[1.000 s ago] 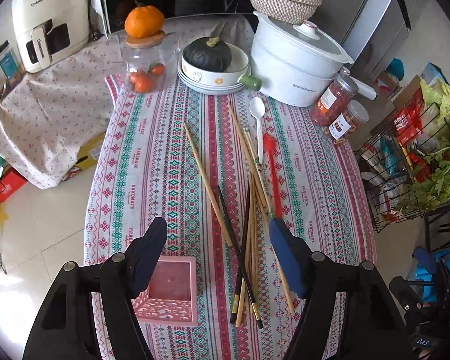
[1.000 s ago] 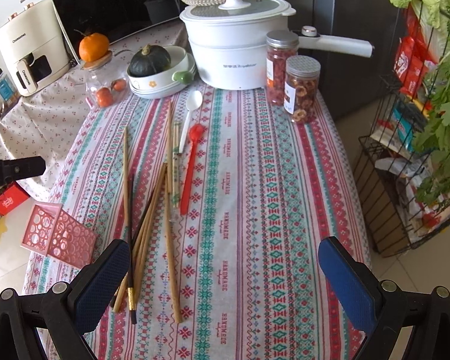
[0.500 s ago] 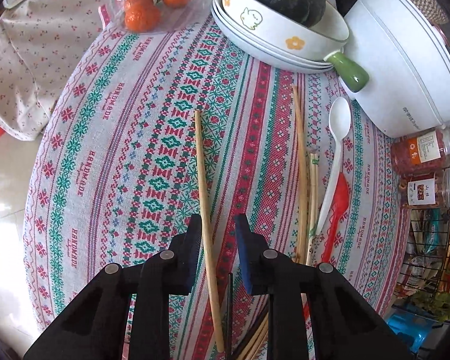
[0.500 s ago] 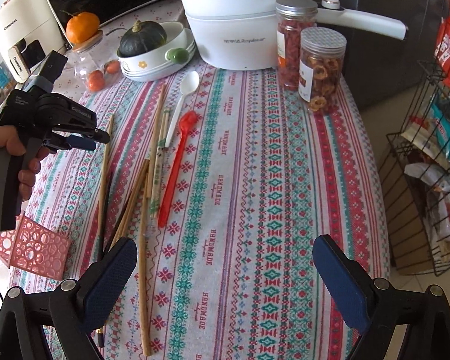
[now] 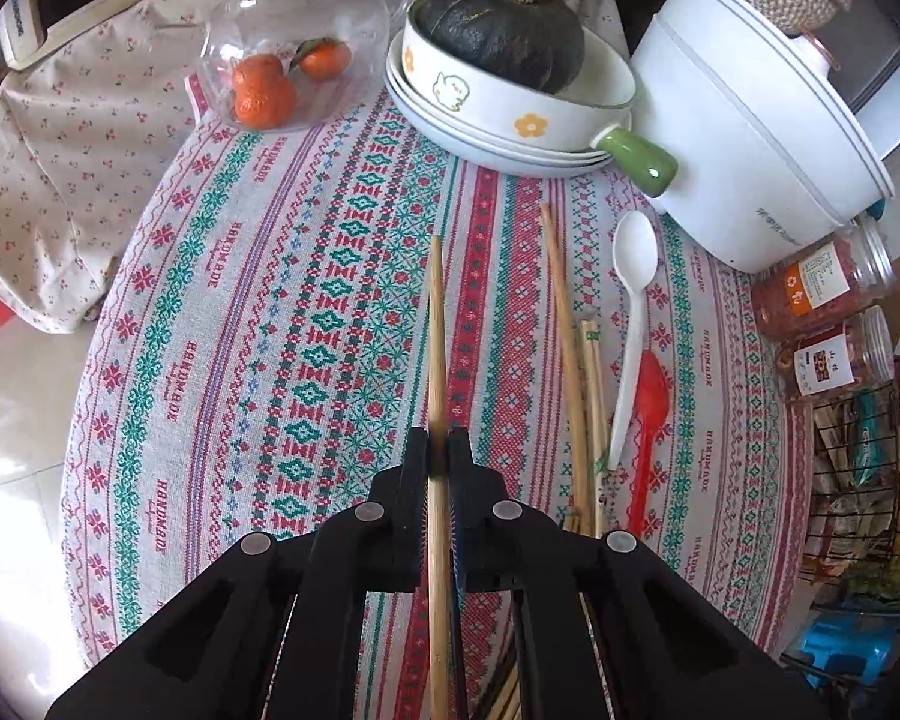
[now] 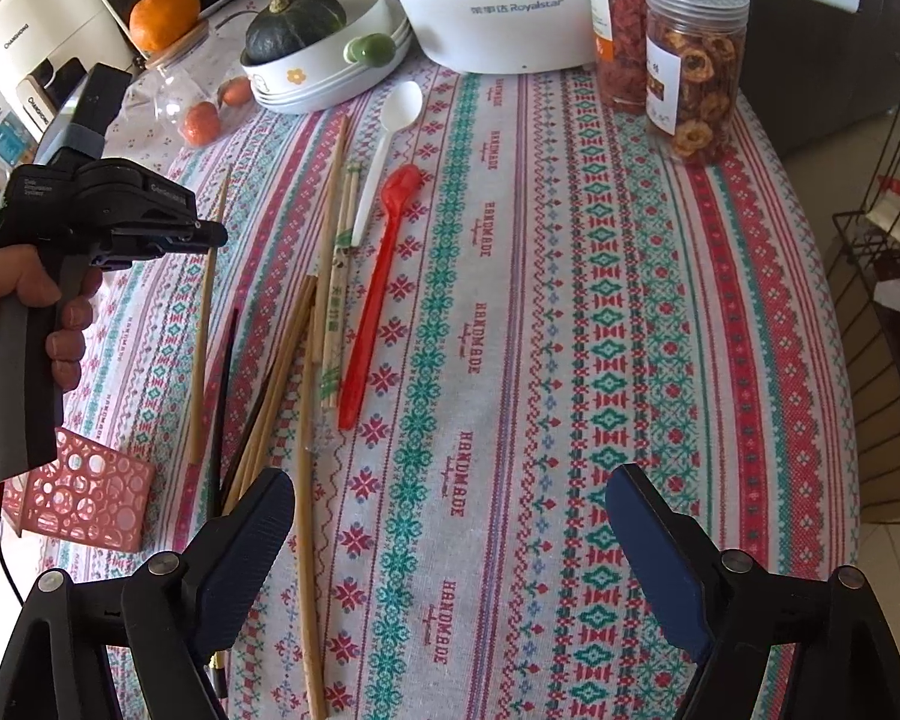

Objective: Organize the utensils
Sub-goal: 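Grasp a wooden chopstick with the right tool while the left tool lifts its chopstick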

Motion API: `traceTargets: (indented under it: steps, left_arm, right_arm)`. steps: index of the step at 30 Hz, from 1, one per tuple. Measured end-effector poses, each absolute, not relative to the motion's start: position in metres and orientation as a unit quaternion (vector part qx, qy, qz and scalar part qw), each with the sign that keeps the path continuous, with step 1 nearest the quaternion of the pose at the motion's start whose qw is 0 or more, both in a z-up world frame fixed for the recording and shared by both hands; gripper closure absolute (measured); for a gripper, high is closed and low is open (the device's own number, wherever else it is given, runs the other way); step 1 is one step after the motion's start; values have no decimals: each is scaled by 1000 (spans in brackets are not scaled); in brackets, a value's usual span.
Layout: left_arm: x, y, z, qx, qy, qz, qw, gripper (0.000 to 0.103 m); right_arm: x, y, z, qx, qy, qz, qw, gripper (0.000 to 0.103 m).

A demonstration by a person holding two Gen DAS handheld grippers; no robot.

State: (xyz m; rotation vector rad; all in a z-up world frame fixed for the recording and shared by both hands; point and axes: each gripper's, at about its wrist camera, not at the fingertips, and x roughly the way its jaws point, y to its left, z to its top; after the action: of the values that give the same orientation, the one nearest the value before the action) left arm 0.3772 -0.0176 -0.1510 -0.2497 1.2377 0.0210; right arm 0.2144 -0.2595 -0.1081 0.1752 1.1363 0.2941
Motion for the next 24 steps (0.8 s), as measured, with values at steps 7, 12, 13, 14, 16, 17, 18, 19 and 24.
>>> traceTargets:
  steps: [7, 12, 13, 14, 16, 17, 18, 19, 24]
  left_arm:
    - [303, -36, -69, -95, 507, -70, 854, 97]
    - [240, -33, -27, -89, 457, -124, 876, 97]
    - [227, -30, -21, -87, 447, -130, 881, 97]
    - [215, -27, -15, -85, 437, -135, 885, 97]
    - [195, -18, -6, -92, 422, -141, 891, 97]
    - [184, -12, -3, -99, 414, -142, 894, 97]
    - [175, -6, 0, -105, 407, -143, 896, 97]
    - [167, -1, 3, -107, 401, -144, 899, 97]
    - [139, 18, 6, -100, 385, -141, 906, 97]
  right_arm:
    - [225, -232, -120, 108, 562, 174, 801, 53]
    - [230, -201, -141, 98, 582, 183, 786, 76]
    - [231, -196, -145, 101, 585, 185, 783, 78]
    - [232, -192, -149, 101, 588, 185, 781, 80]
    - [235, -183, -157, 98, 595, 182, 777, 83]
    - [237, -179, -161, 97, 598, 179, 775, 85]
    - [239, -175, -164, 98, 602, 178, 772, 87]
    - [240, -172, -168, 98, 606, 176, 769, 88]
    - [240, -151, -182, 57, 625, 156, 762, 91]
